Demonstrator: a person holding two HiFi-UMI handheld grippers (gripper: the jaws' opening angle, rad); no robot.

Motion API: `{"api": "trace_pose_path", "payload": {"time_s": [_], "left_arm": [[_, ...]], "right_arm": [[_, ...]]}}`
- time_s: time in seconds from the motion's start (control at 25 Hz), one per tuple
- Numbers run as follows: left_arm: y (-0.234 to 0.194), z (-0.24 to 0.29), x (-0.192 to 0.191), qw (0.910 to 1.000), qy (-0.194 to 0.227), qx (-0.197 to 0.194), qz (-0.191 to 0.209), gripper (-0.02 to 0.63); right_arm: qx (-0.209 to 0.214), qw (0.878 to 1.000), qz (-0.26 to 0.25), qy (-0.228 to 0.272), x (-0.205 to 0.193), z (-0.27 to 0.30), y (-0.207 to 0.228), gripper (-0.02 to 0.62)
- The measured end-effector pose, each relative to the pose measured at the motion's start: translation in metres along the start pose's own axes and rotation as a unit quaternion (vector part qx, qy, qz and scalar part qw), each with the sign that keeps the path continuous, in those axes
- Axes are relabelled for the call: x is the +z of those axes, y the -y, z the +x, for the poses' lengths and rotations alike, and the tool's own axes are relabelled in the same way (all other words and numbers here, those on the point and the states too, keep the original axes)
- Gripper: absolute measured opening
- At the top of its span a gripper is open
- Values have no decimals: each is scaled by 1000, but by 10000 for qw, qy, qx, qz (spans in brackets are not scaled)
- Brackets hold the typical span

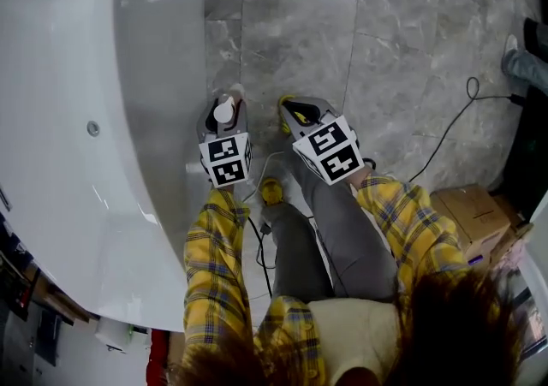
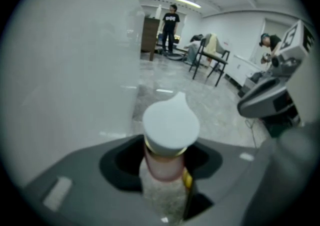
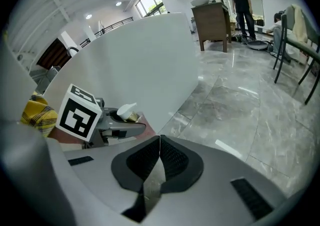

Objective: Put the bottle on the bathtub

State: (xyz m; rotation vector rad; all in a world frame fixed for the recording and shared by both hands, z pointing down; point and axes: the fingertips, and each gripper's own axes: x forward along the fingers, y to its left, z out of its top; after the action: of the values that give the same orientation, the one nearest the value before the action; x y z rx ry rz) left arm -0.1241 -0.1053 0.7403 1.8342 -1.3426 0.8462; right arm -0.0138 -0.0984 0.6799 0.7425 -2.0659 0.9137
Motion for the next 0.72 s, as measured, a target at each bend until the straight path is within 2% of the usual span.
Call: {"api": "trace_pose_path", "payload": {"time_s": [0.28, 0.72], "left_arm": [[-22, 52, -16, 9998, -7, 131, 124, 222], [-28, 114, -27, 9988, -49, 143, 474, 222]], "right_arm": [[-127, 9998, 95, 94, -15, 23, 18, 15], [-282, 9990, 316, 169, -43, 37, 43, 15]]}}
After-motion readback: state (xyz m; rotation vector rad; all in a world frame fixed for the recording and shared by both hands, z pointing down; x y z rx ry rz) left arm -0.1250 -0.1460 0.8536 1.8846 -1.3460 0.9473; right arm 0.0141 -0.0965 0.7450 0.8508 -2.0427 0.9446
